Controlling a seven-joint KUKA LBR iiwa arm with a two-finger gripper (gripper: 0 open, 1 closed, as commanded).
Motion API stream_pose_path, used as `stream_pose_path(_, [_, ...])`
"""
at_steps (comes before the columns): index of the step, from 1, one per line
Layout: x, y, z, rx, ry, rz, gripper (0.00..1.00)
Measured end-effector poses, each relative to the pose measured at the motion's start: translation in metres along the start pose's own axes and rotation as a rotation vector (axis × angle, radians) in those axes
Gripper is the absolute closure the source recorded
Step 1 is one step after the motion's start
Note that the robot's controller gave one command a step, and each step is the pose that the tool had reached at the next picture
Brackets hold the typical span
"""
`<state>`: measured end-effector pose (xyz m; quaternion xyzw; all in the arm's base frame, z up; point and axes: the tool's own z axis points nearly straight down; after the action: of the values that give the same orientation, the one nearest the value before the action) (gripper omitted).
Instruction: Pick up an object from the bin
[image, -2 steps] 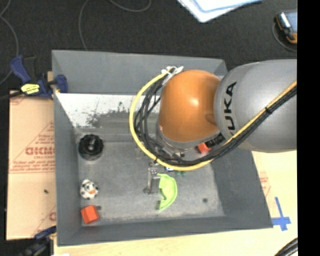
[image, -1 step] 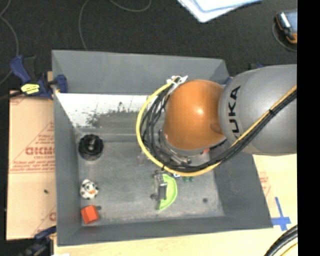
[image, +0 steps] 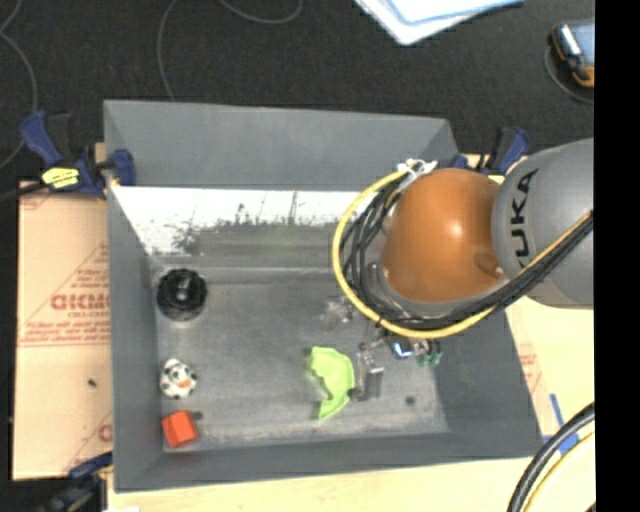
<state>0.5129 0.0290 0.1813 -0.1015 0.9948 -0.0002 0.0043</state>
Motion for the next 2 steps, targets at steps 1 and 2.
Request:
stream_pose_path(1, [0.005, 0.005, -0.002, 0.000, 0.001, -0.016, 0.00])
stream_pose_path(2, [0.012, 0.002, 0.070, 0.000, -0.007, -0.078, 0.00])
